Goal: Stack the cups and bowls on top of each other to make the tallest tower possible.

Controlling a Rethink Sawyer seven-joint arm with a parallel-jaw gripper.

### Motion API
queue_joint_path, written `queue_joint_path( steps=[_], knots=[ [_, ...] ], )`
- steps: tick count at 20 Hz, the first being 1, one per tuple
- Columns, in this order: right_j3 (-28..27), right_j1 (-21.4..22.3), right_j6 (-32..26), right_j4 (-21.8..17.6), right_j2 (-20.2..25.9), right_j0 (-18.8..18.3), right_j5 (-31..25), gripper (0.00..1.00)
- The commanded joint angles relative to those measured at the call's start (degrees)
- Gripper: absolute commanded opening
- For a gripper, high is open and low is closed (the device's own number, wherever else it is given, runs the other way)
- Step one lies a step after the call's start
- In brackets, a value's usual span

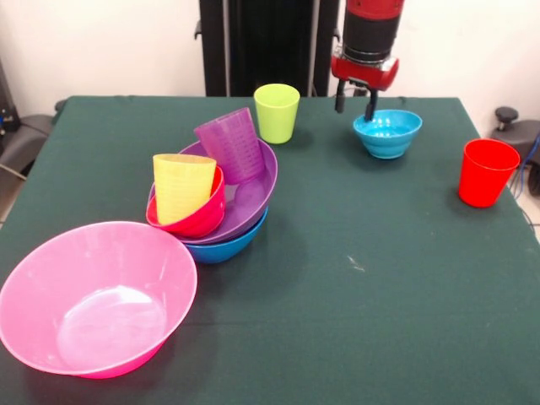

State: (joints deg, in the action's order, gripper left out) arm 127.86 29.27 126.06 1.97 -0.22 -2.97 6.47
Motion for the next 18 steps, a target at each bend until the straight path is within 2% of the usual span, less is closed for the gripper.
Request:
queue_joint_path(
  steps=[1,11,18],
  knots=[
    [-4.56,-4.43,6.43,-0.54,2.5,1.36,1.85,1.0],
    [-4.81,-4.96,7.36,-0.52,3.07,0.93,3.75,1.0],
    [-3.44,-2.1,8.14,-0.64,3.41,-0.59,4.49,1.0]
  ],
)
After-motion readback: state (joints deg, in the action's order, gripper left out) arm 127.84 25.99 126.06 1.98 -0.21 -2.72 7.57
